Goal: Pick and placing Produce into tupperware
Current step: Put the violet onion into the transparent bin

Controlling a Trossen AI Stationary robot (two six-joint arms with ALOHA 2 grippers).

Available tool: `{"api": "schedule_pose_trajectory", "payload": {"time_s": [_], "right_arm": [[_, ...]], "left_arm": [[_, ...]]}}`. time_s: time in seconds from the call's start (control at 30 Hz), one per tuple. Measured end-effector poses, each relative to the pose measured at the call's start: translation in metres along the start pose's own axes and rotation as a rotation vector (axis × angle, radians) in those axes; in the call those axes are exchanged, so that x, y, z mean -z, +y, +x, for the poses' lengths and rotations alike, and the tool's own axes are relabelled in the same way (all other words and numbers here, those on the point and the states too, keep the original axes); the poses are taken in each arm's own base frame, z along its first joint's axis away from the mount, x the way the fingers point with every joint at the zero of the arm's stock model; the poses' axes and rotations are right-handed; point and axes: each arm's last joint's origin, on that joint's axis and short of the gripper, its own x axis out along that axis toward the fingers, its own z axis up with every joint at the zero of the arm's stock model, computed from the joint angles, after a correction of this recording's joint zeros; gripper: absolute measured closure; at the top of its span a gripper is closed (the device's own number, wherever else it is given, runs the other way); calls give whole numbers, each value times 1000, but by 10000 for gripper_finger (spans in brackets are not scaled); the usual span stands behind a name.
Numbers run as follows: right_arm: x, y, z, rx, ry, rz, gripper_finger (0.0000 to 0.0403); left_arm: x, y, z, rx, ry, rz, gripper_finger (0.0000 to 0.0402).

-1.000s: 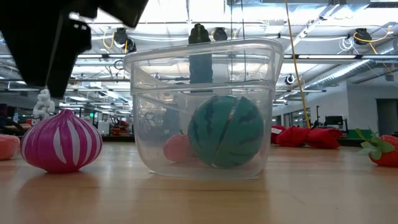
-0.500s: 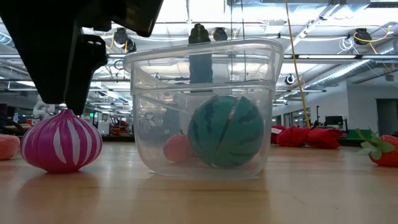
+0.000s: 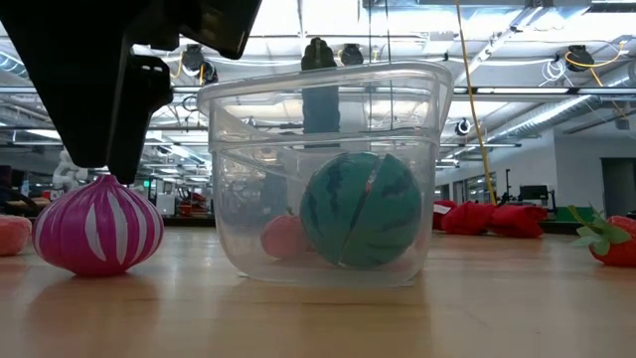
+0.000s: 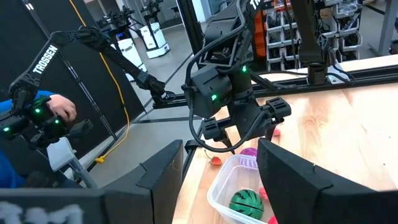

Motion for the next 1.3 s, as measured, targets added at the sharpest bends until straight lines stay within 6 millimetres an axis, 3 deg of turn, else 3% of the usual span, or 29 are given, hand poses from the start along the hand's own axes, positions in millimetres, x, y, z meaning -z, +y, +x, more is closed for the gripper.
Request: {"api": "schedule_pose_trajectory", "payload": {"time_s": [1.17,1.3], "right_arm": [[0,0,0,0,0,26,206],[0,0,0,0,0,26,206]], "left_arm": [[-11,8,0,27,11,34,4],[-11,8,7,52,4,32,4]]}}
